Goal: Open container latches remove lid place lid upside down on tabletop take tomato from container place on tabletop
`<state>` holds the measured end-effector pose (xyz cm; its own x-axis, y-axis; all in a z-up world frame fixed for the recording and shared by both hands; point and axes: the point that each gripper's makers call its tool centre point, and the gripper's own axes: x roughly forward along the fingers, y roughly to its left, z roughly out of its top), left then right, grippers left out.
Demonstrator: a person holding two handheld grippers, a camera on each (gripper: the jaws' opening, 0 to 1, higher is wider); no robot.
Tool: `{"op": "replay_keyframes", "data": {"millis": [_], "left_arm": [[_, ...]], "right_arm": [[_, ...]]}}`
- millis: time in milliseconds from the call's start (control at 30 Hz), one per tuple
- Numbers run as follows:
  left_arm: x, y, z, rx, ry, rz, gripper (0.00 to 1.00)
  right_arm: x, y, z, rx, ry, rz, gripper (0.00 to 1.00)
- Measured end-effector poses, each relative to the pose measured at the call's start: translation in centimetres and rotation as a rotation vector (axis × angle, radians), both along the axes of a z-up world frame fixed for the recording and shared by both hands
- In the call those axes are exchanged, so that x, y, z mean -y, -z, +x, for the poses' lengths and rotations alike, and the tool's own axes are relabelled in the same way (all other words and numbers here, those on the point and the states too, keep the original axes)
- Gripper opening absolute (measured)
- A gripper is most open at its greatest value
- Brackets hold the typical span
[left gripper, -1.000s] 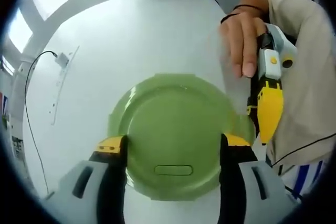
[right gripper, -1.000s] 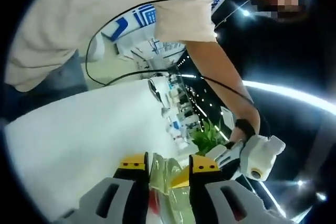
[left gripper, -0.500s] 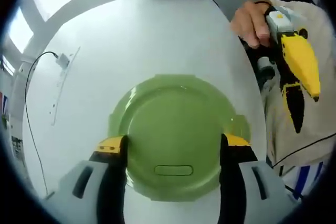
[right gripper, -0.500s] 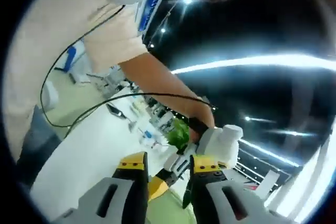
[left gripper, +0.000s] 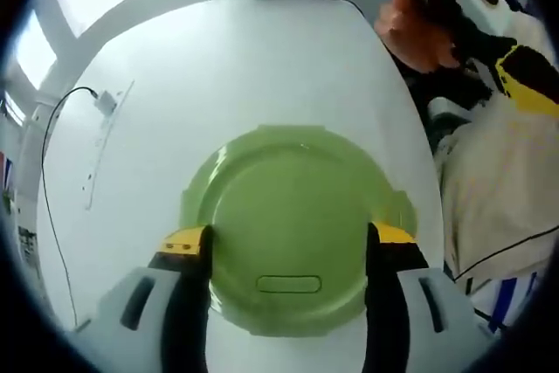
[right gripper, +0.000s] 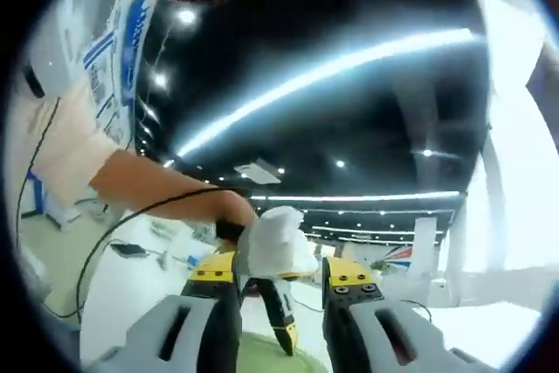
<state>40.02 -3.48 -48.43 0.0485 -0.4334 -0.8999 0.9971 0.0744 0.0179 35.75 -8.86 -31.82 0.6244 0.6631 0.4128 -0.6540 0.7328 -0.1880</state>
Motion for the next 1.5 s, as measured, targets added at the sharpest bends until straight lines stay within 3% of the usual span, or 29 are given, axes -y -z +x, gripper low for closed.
{"op": "replay_keyframes", "data": {"millis": [100,233,367,467,733,1033,1333,1500], "left_arm": [[0.0,0.0,0.0,0.000,0.000,-0.006,0.63],[0.0,0.0,0.0,0.000,-0.002,-0.017,0.63],[0.0,-0.1,0.0,0.001,-0.003,-0.023,0.63],[0.0,-0.1,0.0,0.000,-0.003,-0.026,0.63],[0.0,-0.1,-0.1,0.001,-0.002,-0.026,0.63],[0.0,-0.1,0.0,0.002,-0.002,-0.039,0.63],[0.1,-0.1,0.0,0.002,-0.002,-0.045,0.63],[0.0,-0.1,0.0,0.002,-0.002,-0.050,0.63]], "right_arm": [[0.8,-0.2,0.6,-0.050,0.034,0.066,0.30],[1.9,-0.2,1.6,-0.183,0.029,0.214,0.30],[3.6,0.0,2.8,-0.346,0.008,0.427,0.30],[4.3,0.3,3.3,-0.393,0.004,0.502,0.30],[5.3,0.9,4.2,-0.486,0.020,0.663,0.30],[6.2,2.5,5.4,-0.587,0.046,0.770,0.30],[7.5,6.7,6.7,-0.827,0.065,0.995,0.34],[7.7,8.2,6.9,-0.851,0.085,1.022,0.40]]}}
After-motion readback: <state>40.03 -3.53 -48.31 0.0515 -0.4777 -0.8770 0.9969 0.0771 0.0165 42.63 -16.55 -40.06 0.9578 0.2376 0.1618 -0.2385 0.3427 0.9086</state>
